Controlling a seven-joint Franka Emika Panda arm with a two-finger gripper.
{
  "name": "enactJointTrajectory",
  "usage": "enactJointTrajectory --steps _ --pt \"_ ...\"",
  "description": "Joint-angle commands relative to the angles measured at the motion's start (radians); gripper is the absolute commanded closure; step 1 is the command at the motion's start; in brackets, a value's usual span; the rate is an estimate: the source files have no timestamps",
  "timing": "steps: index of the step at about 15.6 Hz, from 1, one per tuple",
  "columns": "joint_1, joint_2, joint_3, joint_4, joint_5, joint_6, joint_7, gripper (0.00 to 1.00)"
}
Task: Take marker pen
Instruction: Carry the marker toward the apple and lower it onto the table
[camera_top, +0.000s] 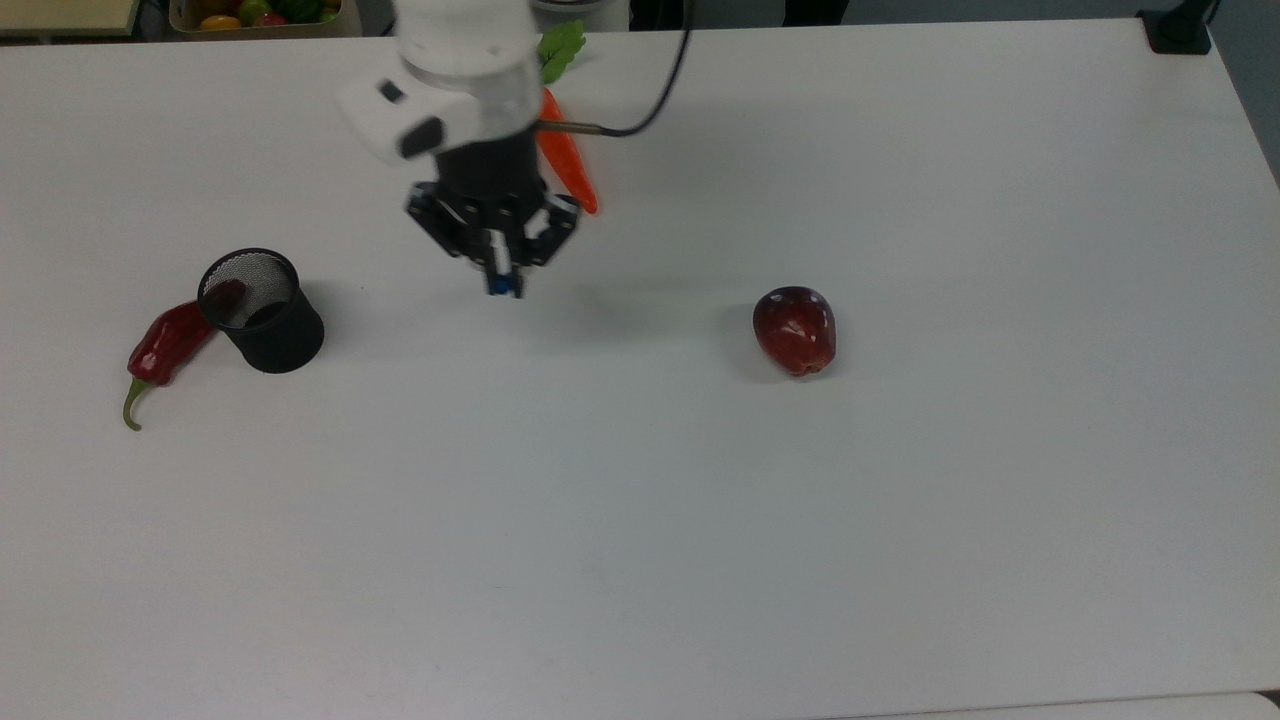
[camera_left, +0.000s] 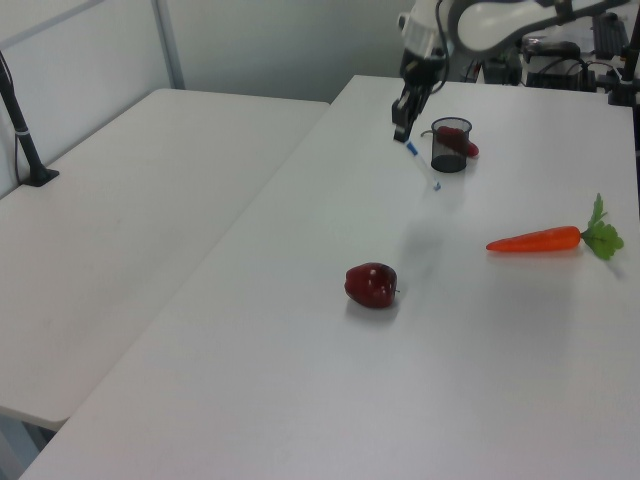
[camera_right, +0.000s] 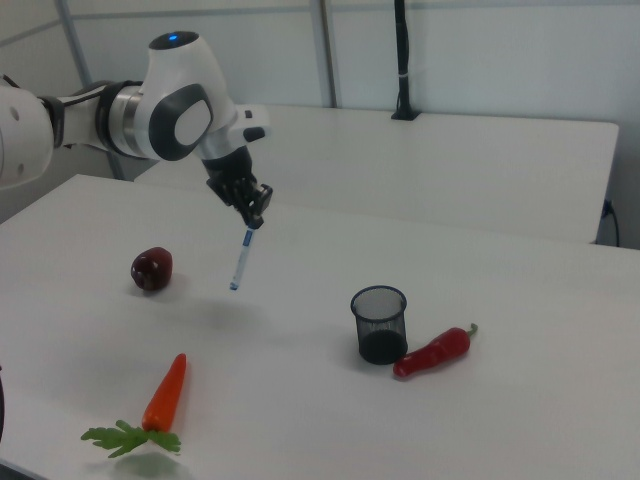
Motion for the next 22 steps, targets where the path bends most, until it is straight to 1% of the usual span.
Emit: enactJointTrajectory --steps 1,7,8,10,11,12,13,14,15,17,20,22 --pt "0.063 0.033 -0.011 -0.008 0.012 -0.027 0.009 0.87" --pt "0.090 0.123 -0.011 -0.014 0.011 -0.027 -0.007 0.85" --pt "0.090 0.129 -0.011 -0.014 0.011 -0.027 -0.008 0.82" --pt "0.090 0.137 -0.011 -0.014 0.011 -0.025 -0.008 0.80" --pt "0.090 0.146 -0.011 -0.012 0.009 -0.025 -0.008 0.77" --pt "0.090 0.151 -0.011 -0.012 0.009 -0.025 -0.002 0.65" --pt "0.090 0.151 -0.011 -0.011 0.008 -0.025 0.001 0.51" --pt "0.090 0.149 -0.013 -0.009 0.006 -0.025 0.002 0.33" --pt "0.091 0.148 -0.013 -0.006 0.000 -0.027 0.002 0.26" --pt "0.091 0.137 -0.013 -0.005 -0.003 -0.028 0.004 0.00" --pt "0.091 0.091 -0.014 -0.005 -0.008 -0.066 0.001 0.00" --pt "0.091 0.038 -0.014 -0.005 -0.018 -0.131 0.002 0.00"
